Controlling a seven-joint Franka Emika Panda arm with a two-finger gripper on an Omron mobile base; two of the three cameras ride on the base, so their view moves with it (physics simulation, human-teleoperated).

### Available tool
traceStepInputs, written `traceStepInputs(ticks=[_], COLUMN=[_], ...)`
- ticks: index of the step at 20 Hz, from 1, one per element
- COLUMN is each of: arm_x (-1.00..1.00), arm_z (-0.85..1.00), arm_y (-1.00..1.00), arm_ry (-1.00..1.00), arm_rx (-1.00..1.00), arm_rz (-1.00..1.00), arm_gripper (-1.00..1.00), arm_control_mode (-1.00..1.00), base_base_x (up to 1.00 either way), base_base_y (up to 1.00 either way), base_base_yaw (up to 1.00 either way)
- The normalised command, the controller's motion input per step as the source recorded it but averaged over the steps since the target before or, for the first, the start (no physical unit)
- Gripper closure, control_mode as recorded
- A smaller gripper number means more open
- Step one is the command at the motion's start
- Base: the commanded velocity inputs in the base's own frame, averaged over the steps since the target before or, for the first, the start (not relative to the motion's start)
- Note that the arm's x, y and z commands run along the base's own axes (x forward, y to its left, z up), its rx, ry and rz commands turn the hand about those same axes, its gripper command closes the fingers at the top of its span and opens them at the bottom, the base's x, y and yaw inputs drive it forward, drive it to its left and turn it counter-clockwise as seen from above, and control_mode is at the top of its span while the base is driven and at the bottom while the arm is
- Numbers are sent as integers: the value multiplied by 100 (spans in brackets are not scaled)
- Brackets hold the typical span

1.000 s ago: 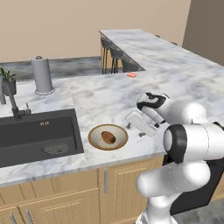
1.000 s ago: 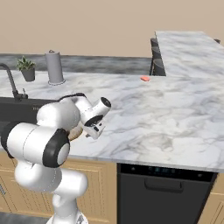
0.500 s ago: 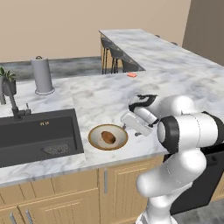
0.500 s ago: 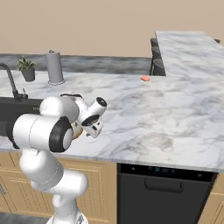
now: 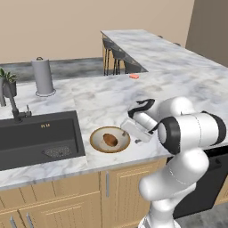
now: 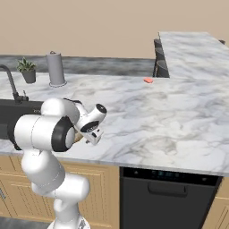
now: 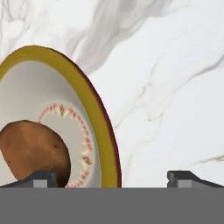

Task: Move the cup from next to the sink to the open cabinet. Then, move the bowl with the potato to the fridge to clear the area for faucet cleaning.

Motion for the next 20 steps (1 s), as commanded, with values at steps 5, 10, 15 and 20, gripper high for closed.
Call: traceStepInputs(ticks=[5, 10, 15, 20], arm_x=[0, 4, 0, -7], arm_z=[-24, -17, -6, 18], arm_y=[33, 39, 12, 0], arm_ry=[0, 0, 0, -4], arm_rx=[0, 0, 0, 0], arm_rz=[0, 0, 0, 0], arm_gripper=[-100, -100, 100, 100], arm_control_mode=[-100, -100, -100, -100], base_base_x=[0, 0, 0, 0], base_base_y=[0, 0, 0, 0], base_base_yaw=[0, 0, 0, 0])
